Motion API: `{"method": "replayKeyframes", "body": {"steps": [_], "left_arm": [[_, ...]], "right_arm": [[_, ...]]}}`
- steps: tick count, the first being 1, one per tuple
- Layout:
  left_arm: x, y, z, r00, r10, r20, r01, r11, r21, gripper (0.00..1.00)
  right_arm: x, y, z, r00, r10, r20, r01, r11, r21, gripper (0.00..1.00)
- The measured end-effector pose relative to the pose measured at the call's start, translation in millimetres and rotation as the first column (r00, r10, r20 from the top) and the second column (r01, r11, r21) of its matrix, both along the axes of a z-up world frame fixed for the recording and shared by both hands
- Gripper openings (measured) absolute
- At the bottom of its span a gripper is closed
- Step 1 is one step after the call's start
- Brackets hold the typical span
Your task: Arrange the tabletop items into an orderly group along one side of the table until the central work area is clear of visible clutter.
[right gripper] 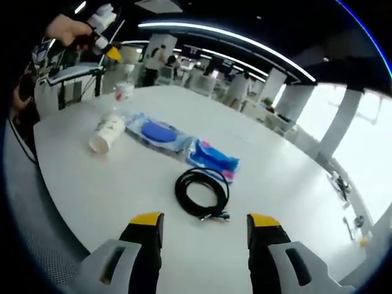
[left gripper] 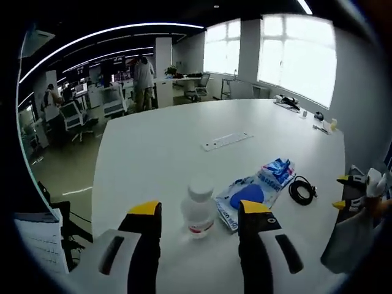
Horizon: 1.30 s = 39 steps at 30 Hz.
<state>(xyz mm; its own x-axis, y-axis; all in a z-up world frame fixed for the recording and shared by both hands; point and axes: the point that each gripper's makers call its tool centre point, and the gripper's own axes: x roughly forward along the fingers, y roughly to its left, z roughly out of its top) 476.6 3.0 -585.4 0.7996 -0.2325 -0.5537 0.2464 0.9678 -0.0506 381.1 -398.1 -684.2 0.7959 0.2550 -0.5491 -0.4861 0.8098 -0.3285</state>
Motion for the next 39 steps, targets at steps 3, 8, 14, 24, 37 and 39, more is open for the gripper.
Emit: {"method": "replayKeyframes", "body": {"steps": [3,8,14,24,37,39], "left_arm": [[9.5,-3,-5.2,1.0,0.019,0.001,-0.019,1.0,-0.001,0.51],[28.4,-6,-3.0,0.998,0.054,0.035,-0.053,0.998,-0.027,0.54],[42.6,-17,-17.5,0.999,0.047,0.011,-0.047,0.999,-0.016,0.52],[45.8,-21,-37.0,0.998,0.062,-0.026,-0.063,0.998,-0.016,0.23],[41.9,-1,-32.4,0.994,0.104,-0.018,-0.104,0.994,0.025,0.21],[39.3,3,-27.3,0.995,0.102,-0.012,-0.102,0.994,0.024,0.21]], "right_arm": [[-1,-5,-2.9,0.999,-0.024,-0.021,0.025,0.999,0.023,0.53],[-3,-5,-6.4,0.998,-0.039,-0.044,0.042,0.998,0.051,0.53],[-4,-3,-7.4,0.998,-0.026,-0.05,0.028,0.998,0.054,0.51],[-6,2,-10.5,0.998,-0.008,-0.069,0.013,0.998,0.069,0.52],[-10,16,-15.3,0.993,0.026,-0.117,-0.008,0.988,0.154,0.66],[-10,17,-15.4,0.993,0.031,-0.117,-0.012,0.987,0.16,0.69]]}}
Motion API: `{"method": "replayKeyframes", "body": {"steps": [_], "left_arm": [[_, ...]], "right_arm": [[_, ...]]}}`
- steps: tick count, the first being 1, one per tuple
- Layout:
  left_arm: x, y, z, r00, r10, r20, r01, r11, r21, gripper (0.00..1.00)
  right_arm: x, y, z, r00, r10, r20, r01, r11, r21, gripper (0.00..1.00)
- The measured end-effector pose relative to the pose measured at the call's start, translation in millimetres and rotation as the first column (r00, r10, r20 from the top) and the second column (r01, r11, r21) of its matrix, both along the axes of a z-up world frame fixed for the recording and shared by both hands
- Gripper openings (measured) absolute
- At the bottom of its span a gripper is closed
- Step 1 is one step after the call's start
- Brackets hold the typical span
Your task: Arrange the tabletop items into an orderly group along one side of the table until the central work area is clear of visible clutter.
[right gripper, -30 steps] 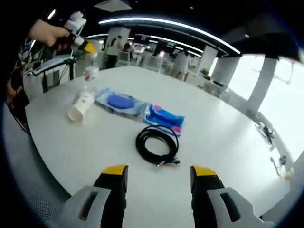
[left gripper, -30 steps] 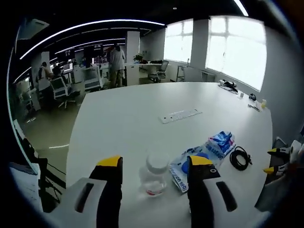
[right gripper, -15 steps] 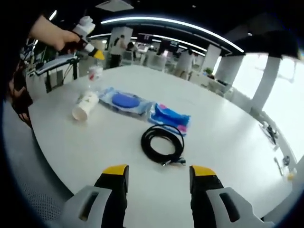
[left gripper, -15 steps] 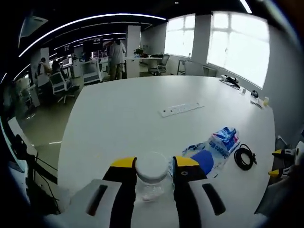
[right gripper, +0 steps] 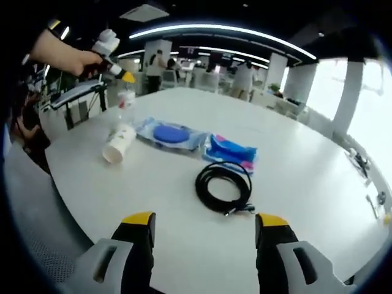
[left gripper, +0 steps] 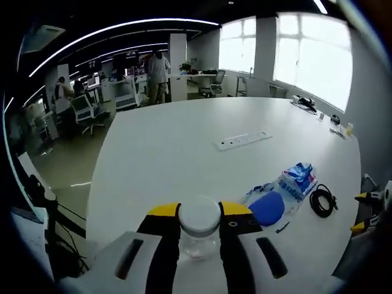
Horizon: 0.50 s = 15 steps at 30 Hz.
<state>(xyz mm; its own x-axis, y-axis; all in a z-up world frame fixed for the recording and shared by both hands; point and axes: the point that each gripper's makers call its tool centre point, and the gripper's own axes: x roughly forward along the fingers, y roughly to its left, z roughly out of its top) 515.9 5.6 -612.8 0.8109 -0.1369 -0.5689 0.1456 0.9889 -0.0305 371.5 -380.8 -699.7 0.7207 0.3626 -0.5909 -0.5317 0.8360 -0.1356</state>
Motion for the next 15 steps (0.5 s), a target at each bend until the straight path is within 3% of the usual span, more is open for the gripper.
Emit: {"method": "replayKeyframes", "body": {"steps": [7,15], "left_arm": [[-6.0,12,10.4,1.0,0.001,0.018,-0.001,1.0,-0.014,0.21],[-10.6,19,5.6,1.0,0.001,0.004,-0.001,1.0,-0.004,0.21]], "right_arm": [[-1,2,-1.1,1.0,0.005,-0.01,-0.005,1.0,0.013,0.71],[-4,4,-4.0,1.0,0.021,-0.022,-0.021,1.0,0.0,0.69]]}}
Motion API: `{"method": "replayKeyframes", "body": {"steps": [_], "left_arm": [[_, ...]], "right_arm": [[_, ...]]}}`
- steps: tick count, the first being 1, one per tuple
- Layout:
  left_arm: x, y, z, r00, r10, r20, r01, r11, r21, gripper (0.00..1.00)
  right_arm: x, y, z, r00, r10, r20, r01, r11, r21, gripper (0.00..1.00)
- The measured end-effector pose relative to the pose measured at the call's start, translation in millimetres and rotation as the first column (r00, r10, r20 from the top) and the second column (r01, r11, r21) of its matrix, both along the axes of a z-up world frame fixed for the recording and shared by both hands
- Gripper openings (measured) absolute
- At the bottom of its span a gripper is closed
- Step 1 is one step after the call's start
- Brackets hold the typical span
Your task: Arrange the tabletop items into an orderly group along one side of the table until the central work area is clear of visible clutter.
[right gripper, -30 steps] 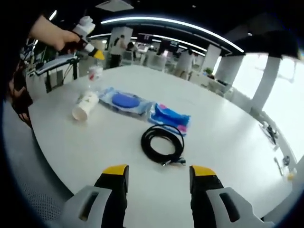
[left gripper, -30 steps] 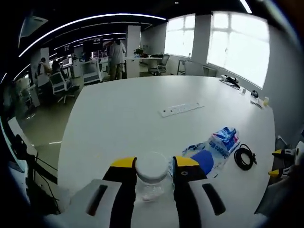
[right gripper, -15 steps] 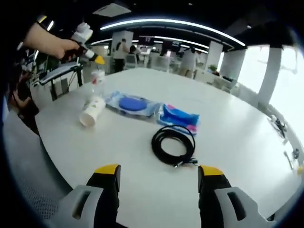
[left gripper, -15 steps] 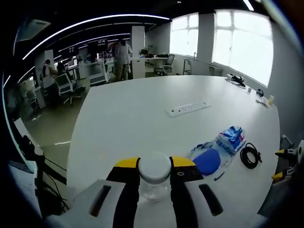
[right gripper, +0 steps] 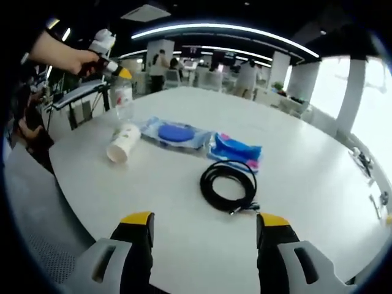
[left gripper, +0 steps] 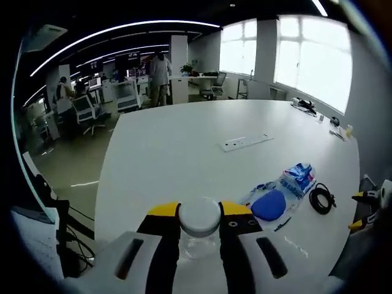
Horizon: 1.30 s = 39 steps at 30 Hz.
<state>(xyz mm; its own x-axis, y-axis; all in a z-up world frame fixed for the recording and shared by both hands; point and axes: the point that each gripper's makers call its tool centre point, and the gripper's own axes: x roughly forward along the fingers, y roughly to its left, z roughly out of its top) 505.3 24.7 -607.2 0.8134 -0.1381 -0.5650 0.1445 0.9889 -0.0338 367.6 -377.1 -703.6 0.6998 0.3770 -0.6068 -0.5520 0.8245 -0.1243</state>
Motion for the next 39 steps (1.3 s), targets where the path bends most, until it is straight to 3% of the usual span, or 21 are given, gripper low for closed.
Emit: {"method": "replayKeyframes", "body": {"steps": [7,10,19,21,22,24,26,30,33,36,39], "left_arm": [[-4.9,-5,-14.1,1.0,-0.014,-0.005,0.014,1.0,0.01,0.21],[0.4,-4,-11.3,1.0,-0.009,0.028,0.009,1.0,0.004,0.22],[-7.5,-8,-11.1,1.0,-0.015,0.022,0.015,1.0,0.021,0.23],[-6.3,-5,-6.3,0.999,0.016,0.039,-0.017,0.999,0.036,0.33],[-5.5,-6,-1.2,0.998,0.022,0.062,-0.024,0.999,0.039,0.45],[-5.4,-6,7.8,0.995,0.03,0.098,-0.034,0.999,0.041,0.59],[-8.6,-8,17.1,0.992,0.023,0.123,-0.029,0.998,0.048,0.59],[-17.0,-22,34.8,0.984,-0.019,0.178,0.018,1.0,0.007,0.54],[-23.0,-31,48.5,0.972,-0.056,0.229,0.054,0.998,0.014,0.51],[-35.2,-52,50.8,0.967,-0.134,0.218,0.137,0.991,0.002,0.46],[-48.7,-75,47.0,0.947,-0.249,0.205,0.241,0.968,0.067,0.45]], "right_arm": [[-2,0,-2.1,1.0,0.006,-0.013,-0.006,1.0,-0.005,0.67],[-2,1,-2.4,1.0,0.01,-0.016,-0.01,1.0,-0.007,0.66],[-4,2,-4.4,1.0,0.016,-0.025,-0.017,1.0,-0.011,0.65],[-4,3,-4.4,1.0,0.019,-0.026,-0.019,1.0,-0.01,0.65],[-4,3,-4.5,0.999,0.021,-0.026,-0.022,1.0,-0.01,0.65],[-5,4,-5.1,0.999,0.026,-0.029,-0.026,1.0,-0.013,0.65],[-5,4,-4.8,0.999,0.028,-0.029,-0.028,1.0,-0.013,0.65],[-5,4,-4.7,0.999,0.028,-0.031,-0.028,1.0,-0.006,0.64],[-6,5,-5.3,0.999,0.033,-0.035,-0.033,0.999,-0.006,0.63],[-7,7,-6.6,0.998,0.042,-0.041,-0.042,0.999,-0.01,0.62],[-8,8,-7.6,0.997,0.056,-0.046,-0.057,0.998,-0.019,0.6]]}}
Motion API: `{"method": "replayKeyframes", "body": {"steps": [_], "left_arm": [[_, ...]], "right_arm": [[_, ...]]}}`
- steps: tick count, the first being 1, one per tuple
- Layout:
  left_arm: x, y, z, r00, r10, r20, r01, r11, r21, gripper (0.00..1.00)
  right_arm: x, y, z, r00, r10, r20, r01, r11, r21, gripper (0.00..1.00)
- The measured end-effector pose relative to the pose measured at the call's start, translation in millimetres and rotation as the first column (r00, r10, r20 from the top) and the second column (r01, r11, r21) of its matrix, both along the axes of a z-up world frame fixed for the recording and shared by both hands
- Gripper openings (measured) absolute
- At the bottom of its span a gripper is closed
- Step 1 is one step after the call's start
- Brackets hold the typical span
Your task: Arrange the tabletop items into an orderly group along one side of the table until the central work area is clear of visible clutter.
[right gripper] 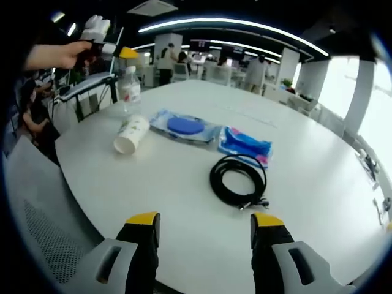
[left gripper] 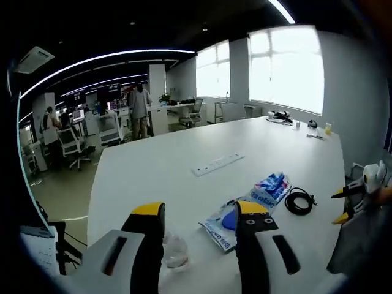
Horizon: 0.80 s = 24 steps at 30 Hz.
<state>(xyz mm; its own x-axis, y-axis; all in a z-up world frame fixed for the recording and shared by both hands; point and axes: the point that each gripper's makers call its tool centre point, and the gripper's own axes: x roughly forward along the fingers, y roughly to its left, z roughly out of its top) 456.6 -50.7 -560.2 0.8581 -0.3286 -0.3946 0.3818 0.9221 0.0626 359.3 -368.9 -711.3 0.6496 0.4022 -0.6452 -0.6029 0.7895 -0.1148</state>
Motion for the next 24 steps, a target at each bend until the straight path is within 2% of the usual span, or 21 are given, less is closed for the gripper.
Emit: {"method": "replayKeyframes", "body": {"steps": [2,3,5,9,12,13,15,16,18,20,22,24], "left_arm": [[-6.8,-8,-7.4,0.999,-0.018,-0.032,0.019,1.0,0.004,0.43],[-13.1,-14,-15.4,0.996,-0.02,-0.084,0.017,0.999,-0.032,0.41],[-18.8,-26,-24.5,0.993,-0.041,-0.113,0.03,0.995,-0.098,0.41],[-30.8,-38,-55.6,0.978,-0.058,-0.201,0.034,0.992,-0.122,0.42],[-36.7,-52,-72.0,0.965,-0.086,-0.248,0.038,0.98,-0.194,0.42],[-41.2,-64,-78.9,0.951,-0.129,-0.282,0.051,0.962,-0.269,0.44],[-48.8,-78,-93.5,0.918,-0.172,-0.358,0.043,0.94,-0.34,0.51],[-50.1,-81,-98.8,0.91,-0.184,-0.371,0.051,0.939,-0.339,0.54],[-50.6,-82,-112.5,0.901,-0.179,-0.394,0.065,0.956,-0.285,0.56],[-49.9,-85,-119.9,0.895,-0.188,-0.405,0.078,0.959,-0.273,0.55],[-51.1,-87,-125.5,0.883,-0.193,-0.428,0.073,0.957,-0.282,0.54],[-52.7,-87,-132.8,0.871,-0.195,-0.451,0.08,0.962,-0.26,0.51]], "right_arm": [[0,0,0.2,1.0,0.002,0.0,-0.002,1.0,0.001,0.6],[0,0,-0.1,1.0,0.002,-0.001,-0.002,1.0,0.0,0.6],[0,0,-0.6,1.0,-0.001,-0.004,0.001,1.0,-0.002,0.6],[-1,0,-1.6,1.0,0.002,-0.009,-0.002,1.0,-0.003,0.6],[-2,1,-2.3,1.0,0.007,-0.012,-0.007,1.0,-0.005,0.59],[-2,1,-2.6,1.0,0.007,-0.014,-0.007,1.0,-0.006,0.59],[-3,-1,-5.8,1.0,0.006,-0.027,-0.007,1.0,-0.02,0.58],[-4,-2,-6.7,0.999,0.006,-0.032,-0.006,1.0,-0.023,0.57],[-4,-1,-6.3,0.999,0.007,-0.033,-0.008,1.0,-0.022,0.57],[-4,-1,-6.1,0.999,0.01,-0.032,-0.011,1.0,-0.023,0.56],[-4,-2,-6.7,0.999,0.007,-0.035,-0.008,1.0,-0.025,0.56],[-3,-4,-5.6,0.999,-0.006,-0.032,0.005,1.0,-0.02,0.55]]}}
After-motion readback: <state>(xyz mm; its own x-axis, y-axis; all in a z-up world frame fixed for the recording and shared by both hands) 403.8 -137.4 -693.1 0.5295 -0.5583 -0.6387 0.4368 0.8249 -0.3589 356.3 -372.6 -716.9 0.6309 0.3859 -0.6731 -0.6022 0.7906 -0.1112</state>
